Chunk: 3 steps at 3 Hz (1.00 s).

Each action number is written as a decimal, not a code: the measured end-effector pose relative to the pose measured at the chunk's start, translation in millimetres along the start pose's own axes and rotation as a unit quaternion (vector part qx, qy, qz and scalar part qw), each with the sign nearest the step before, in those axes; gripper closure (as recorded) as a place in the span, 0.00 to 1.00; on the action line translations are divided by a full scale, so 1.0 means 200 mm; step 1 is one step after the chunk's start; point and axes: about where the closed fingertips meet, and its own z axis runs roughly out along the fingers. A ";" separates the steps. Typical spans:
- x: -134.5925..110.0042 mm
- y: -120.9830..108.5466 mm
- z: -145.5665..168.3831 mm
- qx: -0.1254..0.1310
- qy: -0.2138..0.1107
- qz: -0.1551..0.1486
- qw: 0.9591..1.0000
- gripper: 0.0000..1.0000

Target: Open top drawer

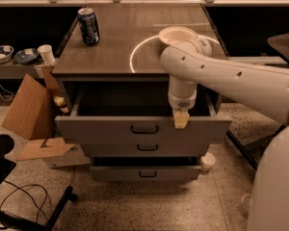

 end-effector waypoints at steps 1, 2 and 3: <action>0.06 0.12 -0.04 -0.016 0.006 0.023 1.000 1.00; 0.10 0.23 -0.07 -0.030 0.011 0.045 0.998 1.00; 0.10 0.23 -0.07 -0.030 0.011 0.045 0.998 1.00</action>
Offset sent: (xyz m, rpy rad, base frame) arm -0.2627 -0.1494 0.0195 -0.2231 0.3158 -0.3700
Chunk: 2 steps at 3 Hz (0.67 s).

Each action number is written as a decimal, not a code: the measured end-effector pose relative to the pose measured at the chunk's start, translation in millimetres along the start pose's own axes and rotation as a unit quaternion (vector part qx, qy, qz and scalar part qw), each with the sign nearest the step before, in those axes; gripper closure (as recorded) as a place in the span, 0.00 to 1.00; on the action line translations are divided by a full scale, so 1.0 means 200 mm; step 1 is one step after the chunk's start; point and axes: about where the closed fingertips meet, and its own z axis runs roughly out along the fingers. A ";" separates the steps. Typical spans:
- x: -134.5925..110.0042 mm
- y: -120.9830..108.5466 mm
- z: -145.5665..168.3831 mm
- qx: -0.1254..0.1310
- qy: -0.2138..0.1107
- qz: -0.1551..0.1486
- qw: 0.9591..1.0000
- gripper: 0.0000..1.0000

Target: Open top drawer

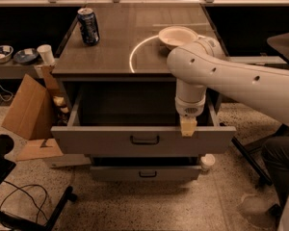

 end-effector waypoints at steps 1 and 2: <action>0.04 0.07 0.00 -0.011 0.006 0.007 1.000 1.00; 0.04 0.14 -0.01 -0.023 0.006 0.019 1.000 1.00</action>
Offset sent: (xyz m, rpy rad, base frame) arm -0.2854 -0.1355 0.0461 -0.1909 0.4478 -0.2962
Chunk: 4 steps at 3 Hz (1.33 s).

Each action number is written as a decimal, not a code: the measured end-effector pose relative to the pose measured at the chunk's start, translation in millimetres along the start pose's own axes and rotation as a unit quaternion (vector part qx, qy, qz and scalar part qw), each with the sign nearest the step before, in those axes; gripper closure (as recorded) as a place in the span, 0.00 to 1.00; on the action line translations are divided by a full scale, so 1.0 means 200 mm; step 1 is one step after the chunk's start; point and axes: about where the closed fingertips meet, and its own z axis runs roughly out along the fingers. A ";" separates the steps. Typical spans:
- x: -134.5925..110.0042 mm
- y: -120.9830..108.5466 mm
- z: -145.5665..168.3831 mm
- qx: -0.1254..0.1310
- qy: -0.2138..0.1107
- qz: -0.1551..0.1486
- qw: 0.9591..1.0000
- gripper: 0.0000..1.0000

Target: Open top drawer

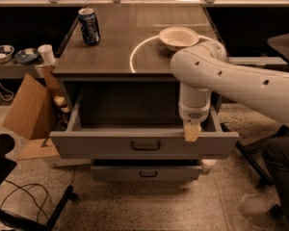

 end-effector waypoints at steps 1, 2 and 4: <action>0.03 0.08 0.00 -0.015 0.004 0.006 1.000 1.00; 0.03 0.13 -0.01 -0.022 0.005 0.011 1.000 1.00; 0.10 0.31 -0.02 -0.054 0.013 0.018 0.998 1.00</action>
Offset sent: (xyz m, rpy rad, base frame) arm -0.2572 -0.1171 0.0310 -0.1453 0.4381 -0.2042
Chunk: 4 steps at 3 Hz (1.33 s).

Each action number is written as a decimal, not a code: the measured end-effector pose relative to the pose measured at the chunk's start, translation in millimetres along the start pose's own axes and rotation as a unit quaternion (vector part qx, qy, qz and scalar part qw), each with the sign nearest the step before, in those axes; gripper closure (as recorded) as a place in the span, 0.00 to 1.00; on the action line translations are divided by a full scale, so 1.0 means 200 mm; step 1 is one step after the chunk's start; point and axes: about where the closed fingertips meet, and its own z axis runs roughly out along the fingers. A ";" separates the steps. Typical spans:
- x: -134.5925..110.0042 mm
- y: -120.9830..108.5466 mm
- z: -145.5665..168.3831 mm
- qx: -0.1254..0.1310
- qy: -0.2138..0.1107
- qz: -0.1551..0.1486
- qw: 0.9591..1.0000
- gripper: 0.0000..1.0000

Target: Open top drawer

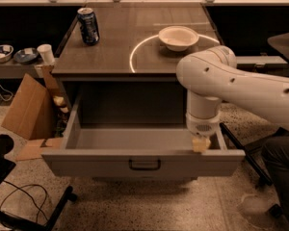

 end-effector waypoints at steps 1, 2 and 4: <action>0.03 0.05 0.00 -0.009 0.001 0.004 1.000 1.00; 0.12 0.16 0.03 -0.038 0.011 0.010 0.999 0.92; 0.12 0.16 0.03 -0.038 0.011 0.010 0.999 0.43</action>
Offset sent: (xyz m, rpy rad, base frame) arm -0.1828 -0.0900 -0.0018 -0.0744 0.3869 -0.1103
